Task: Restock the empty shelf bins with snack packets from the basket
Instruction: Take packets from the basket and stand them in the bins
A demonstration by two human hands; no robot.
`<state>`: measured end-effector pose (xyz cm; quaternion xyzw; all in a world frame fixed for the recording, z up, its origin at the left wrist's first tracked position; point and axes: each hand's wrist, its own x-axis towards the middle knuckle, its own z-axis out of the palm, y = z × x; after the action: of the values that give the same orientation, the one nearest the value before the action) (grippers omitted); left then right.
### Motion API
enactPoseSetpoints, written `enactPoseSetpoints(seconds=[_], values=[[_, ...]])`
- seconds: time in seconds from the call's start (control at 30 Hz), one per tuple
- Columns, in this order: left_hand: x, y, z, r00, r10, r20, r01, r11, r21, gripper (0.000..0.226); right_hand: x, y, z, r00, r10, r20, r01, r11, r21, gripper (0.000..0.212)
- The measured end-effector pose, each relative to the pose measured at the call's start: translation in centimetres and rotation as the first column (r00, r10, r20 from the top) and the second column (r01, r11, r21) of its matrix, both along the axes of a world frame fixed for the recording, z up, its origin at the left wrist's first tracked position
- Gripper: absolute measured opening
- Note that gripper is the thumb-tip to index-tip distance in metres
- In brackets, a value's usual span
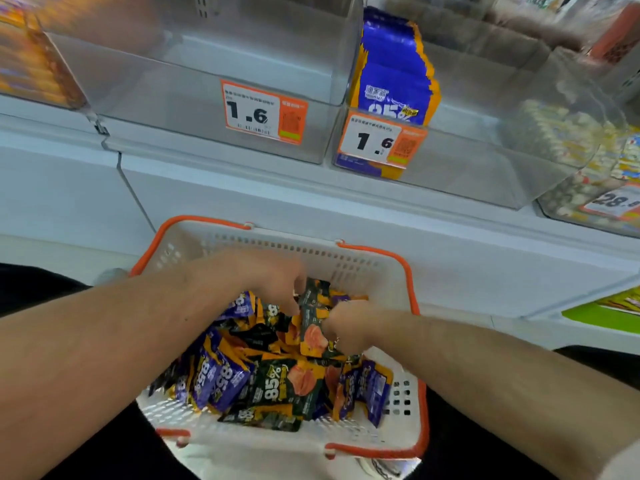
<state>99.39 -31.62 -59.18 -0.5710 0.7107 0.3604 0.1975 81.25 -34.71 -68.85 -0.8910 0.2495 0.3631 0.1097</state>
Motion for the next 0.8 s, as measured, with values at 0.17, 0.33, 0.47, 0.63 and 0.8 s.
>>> enactPoseSetpoints(seconds=[0.17, 0.33, 0.47, 0.63, 0.8], values=[[-0.8, -0.1, -0.4, 0.998, -0.064, 0.008, 0.064, 0.998, -0.014, 0.040, -1.2, 1.7, -4.4, 0.977, -0.026, -0.211, 0.038, 0.998, 0.050, 0.027], [-0.9, 0.2, 0.2, 0.999, -0.035, -0.001, 0.035, 0.999, -0.021, 0.055, -1.9, 3.1, -6.9, 0.962, -0.017, -0.273, 0.019, 1.000, 0.007, 0.026], [-0.3, 0.0, 0.6, 1.000, -0.007, -0.024, 0.007, 1.000, -0.024, 0.055, -1.4, 2.1, -6.0, 0.976, -0.034, -0.217, 0.038, 0.999, 0.016, 0.027], [0.9, -0.6, 0.9, 0.995, 0.086, -0.050, -0.087, 0.996, -0.007, 0.063, 0.7, -1.6, 0.2, 0.979, -0.201, -0.034, 0.203, 0.976, 0.083, 0.012], [2.7, -1.1, 1.4, 0.990, 0.079, 0.119, -0.093, 0.989, 0.114, 0.079, -0.1, -4.7, 7.6, 0.678, -0.692, 0.249, 0.603, 0.717, 0.351, 0.016]])
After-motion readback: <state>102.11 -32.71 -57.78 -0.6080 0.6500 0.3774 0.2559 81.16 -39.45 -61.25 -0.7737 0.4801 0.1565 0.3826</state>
